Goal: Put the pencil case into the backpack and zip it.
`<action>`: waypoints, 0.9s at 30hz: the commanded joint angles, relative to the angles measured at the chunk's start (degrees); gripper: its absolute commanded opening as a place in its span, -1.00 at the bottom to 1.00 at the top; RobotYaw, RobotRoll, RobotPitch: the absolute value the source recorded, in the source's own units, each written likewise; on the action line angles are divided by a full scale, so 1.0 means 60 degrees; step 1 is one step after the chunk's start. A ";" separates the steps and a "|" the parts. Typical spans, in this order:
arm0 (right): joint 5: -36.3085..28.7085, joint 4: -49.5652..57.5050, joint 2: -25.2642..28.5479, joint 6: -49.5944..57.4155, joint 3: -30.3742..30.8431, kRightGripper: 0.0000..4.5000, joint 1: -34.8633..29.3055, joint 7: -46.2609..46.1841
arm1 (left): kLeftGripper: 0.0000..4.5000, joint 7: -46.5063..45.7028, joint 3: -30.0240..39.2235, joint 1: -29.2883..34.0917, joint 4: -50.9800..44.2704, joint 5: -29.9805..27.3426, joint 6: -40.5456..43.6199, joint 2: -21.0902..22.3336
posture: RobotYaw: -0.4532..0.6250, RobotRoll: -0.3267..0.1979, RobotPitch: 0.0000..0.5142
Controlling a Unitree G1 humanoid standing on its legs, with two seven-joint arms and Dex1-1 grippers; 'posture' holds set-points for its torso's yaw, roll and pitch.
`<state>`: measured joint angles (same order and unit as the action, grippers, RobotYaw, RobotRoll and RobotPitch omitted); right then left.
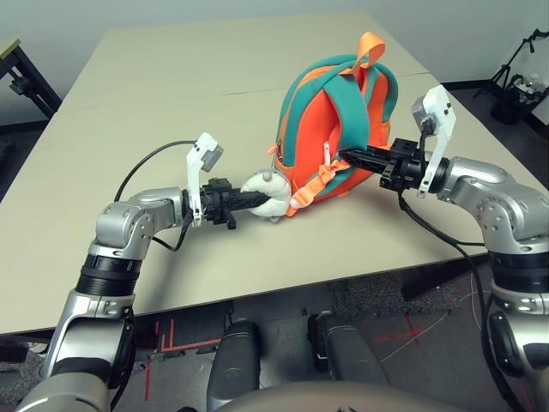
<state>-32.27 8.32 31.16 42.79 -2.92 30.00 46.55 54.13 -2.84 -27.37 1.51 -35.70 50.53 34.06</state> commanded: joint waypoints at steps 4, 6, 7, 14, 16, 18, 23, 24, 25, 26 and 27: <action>0.0073 0.0034 0.0608 -0.0017 0.0210 -0.85 -0.0098 0.0664 | -0.07 0.0582 0.0535 0.0436 -0.0388 -0.0797 0.1083 0.0594 | -0.36 0.25 -0.66; 0.0020 0.0005 0.1068 0.0088 0.0230 -0.56 -0.0066 0.1127 | 0.28 0.0725 0.0491 0.0618 -0.0444 -0.0708 0.1189 0.1043 | -0.35 0.25 -0.67; 0.0002 -0.0029 0.1330 0.0124 0.0227 -0.43 -0.0025 0.1376 | 0.42 0.0803 0.0533 0.0717 -0.0465 -0.0712 0.1241 0.1269 | -0.35 0.25 -0.67; 0.0074 -0.0858 0.2983 -0.0123 -0.0149 0.78 0.0323 0.2808 | 1.00 0.1303 0.1479 0.1501 -0.0469 -0.1029 0.1380 0.2538 | -0.33 0.25 -0.69; 0.0235 -0.1492 0.3274 -0.0356 -0.0271 0.98 0.0441 0.2987 | 1.00 0.1216 0.1860 0.1715 -0.0326 -0.1026 0.1390 0.2738 | -0.33 0.25 -0.69; 0.0288 -0.2566 0.3323 -0.0627 -0.0512 0.98 0.0618 0.3034 | 1.00 0.0913 0.2393 0.1867 -0.0089 -0.1073 0.1481 0.2739 | -0.32 0.25 -0.70; 0.1350 -0.5975 0.2713 -0.2336 -0.0657 0.98 0.1077 0.1995 | 1.00 -0.0240 0.3048 0.2440 0.0158 -0.0419 0.0325 0.1907 | -0.30 0.25 -0.72; 0.1510 -0.6581 0.2514 -0.2698 -0.0736 0.98 0.1193 0.1681 | 1.00 -0.0530 0.3060 0.2634 0.0068 -0.0101 -0.0256 0.1699 | -0.30 0.25 -0.72; 0.1749 -0.7236 0.2309 -0.3219 -0.0800 0.98 0.1300 0.1282 | 1.00 -0.0909 0.3177 0.2737 0.0085 0.0071 -0.0623 0.1416 | -0.30 0.25 -0.72; 0.1979 -0.7830 0.2135 -0.3713 -0.0851 0.98 0.1412 0.0930 | 1.00 -0.1216 0.3284 0.2804 0.0135 0.0177 -0.0899 0.1164 | -0.30 0.25 -0.72; 0.2188 -0.8464 0.1962 -0.4230 -0.0929 0.98 0.1543 0.0538 | 1.00 -0.1551 0.3408 0.2880 0.0187 0.0320 -0.1272 0.0887 | -0.30 0.25 -0.72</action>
<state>-21.21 -38.16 43.47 21.73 -7.48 38.21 52.89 47.63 15.93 -10.56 2.64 -35.74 46.23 40.04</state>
